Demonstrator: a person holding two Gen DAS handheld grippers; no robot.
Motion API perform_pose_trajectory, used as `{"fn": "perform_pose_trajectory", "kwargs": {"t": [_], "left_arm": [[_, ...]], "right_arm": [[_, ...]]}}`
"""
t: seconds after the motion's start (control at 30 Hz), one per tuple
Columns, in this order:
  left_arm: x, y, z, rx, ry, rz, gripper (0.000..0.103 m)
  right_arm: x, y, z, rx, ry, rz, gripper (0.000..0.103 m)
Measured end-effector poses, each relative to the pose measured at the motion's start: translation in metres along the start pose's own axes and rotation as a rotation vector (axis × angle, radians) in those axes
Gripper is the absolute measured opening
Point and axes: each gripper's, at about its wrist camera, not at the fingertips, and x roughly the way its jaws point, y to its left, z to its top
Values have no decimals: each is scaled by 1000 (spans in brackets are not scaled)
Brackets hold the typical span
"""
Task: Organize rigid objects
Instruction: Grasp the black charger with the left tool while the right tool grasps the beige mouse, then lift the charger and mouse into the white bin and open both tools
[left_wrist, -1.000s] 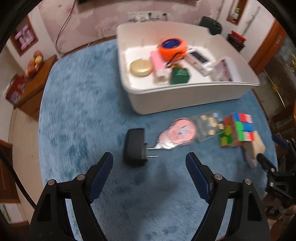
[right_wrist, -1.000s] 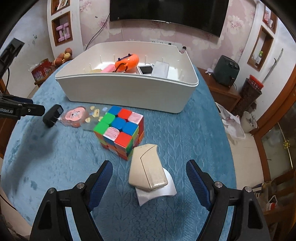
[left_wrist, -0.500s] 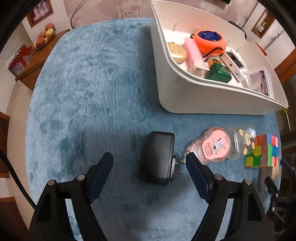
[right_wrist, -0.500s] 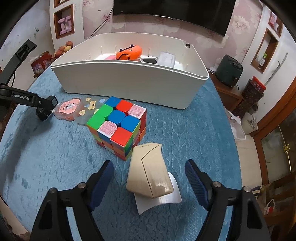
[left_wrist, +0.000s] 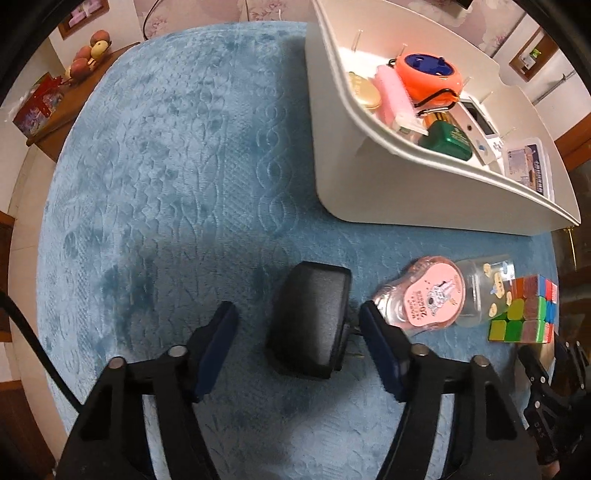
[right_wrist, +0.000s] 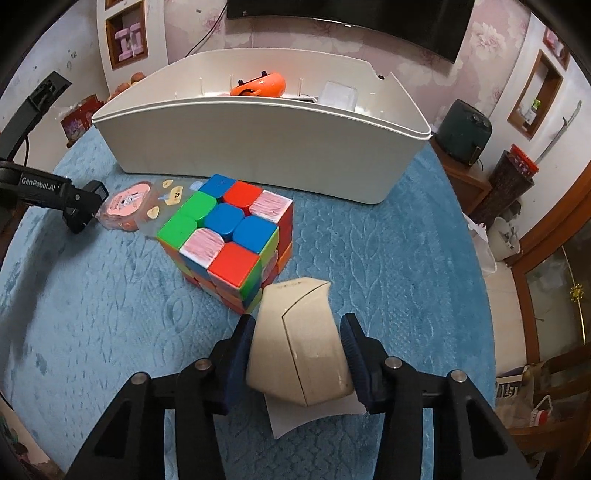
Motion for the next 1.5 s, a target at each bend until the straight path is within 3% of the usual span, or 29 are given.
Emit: {"fn": "perform_pose_trajectory", "kwargs": {"t": [0.03,0.1,0.5,0.57,0.6,0.8,1.3,1.5], "left_arm": [[0,-2,0,4,1,0,54],[3,-6,-1,9,11,1,49],[-26,-6,-11,-8,-27,-18,48],[-38,-7,-12,-2,-43,-25,48],[-45,-9,-12,4,-53,-28,48],[-70,-15,-13,43,-79,-24,48],[-100,-51,-6,93,-127,-73,48],[-114,-63,2,119,-156,-86,48]], "right_arm": [[0,0,1,2,0,2,48],[0,-2,2,13,0,13,48],[-20,2,9,27,-39,33,47],[-25,4,10,33,-45,39,44],[-28,4,11,34,-49,41,36],[-34,6,9,31,-55,40,35],[-64,-34,6,230,-113,226,33],[-85,-43,23,238,-162,236,33]]}}
